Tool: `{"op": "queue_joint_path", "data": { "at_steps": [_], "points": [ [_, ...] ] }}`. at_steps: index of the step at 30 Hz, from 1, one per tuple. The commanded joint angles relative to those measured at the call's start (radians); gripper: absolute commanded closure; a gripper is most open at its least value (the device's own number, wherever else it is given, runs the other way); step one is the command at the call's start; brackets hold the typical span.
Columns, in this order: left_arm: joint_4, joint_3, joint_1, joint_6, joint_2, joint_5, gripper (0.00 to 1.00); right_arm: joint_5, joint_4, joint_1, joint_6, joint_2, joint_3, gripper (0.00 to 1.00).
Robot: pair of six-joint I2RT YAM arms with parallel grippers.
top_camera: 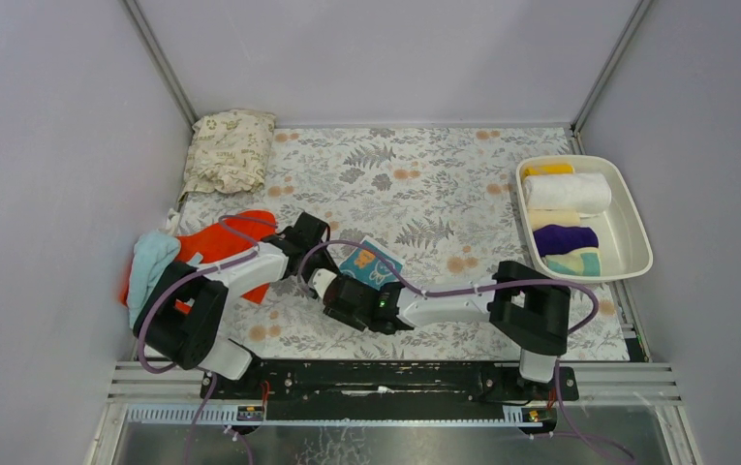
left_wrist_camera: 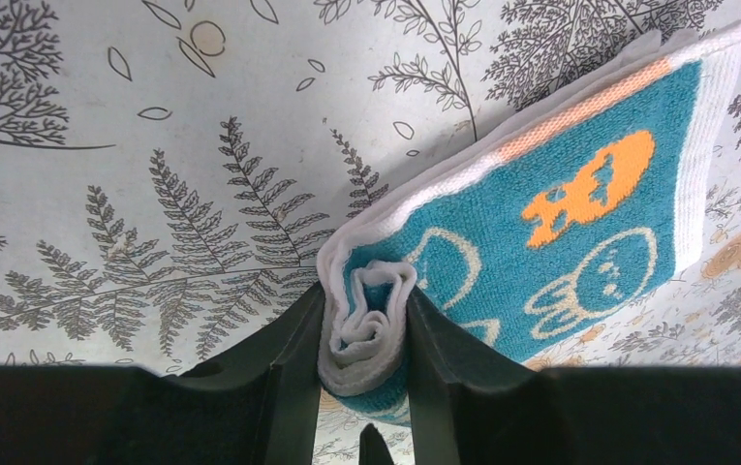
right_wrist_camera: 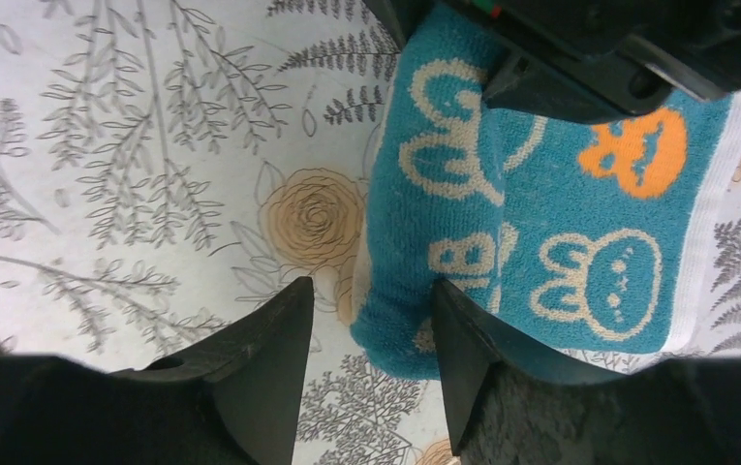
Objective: Roll the towels
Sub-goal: Roll the towel at the center of the board.
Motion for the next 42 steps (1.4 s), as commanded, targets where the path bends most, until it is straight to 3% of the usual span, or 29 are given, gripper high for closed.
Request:
{"op": "queue_joint_path", "data": {
  "at_steps": [1, 11, 17, 21, 31, 35, 42],
  "points": [
    [-0.042, 0.014, -0.005, 0.023, 0.015, -0.02, 0.68, 0.122, -0.016, 0.008, -0.041, 0.048, 0.037, 0.46],
    [-0.043, 0.02, -0.005, 0.033, 0.024, -0.028, 0.66, 0.165, -0.061, 0.007, 0.016, 0.119, -0.043, 0.52],
    [-0.048, 0.024, -0.005, 0.028, 0.008, -0.037, 0.63, 0.015, -0.069, -0.012, 0.05, 0.12, -0.057, 0.85],
    [-0.064, 0.011, -0.005, 0.013, -0.061, -0.078, 0.5, -0.188, -0.043, -0.06, 0.066, 0.082, -0.053, 0.99],
    [-0.111, -0.075, 0.004, -0.076, -0.32, -0.119, 0.16, -0.794, 0.114, -0.288, 0.257, 0.027, -0.049, 1.0],
    [-0.111, -0.108, 0.004, -0.111, -0.385, -0.109, 0.12, -0.99, 0.247, -0.38, 0.372, 0.061, -0.09, 1.0],
    [-0.08, -0.146, 0.004, -0.132, -0.393, -0.047, 0.12, -1.204, 0.471, -0.514, 0.588, 0.16, -0.158, 0.99]
  ]
}}
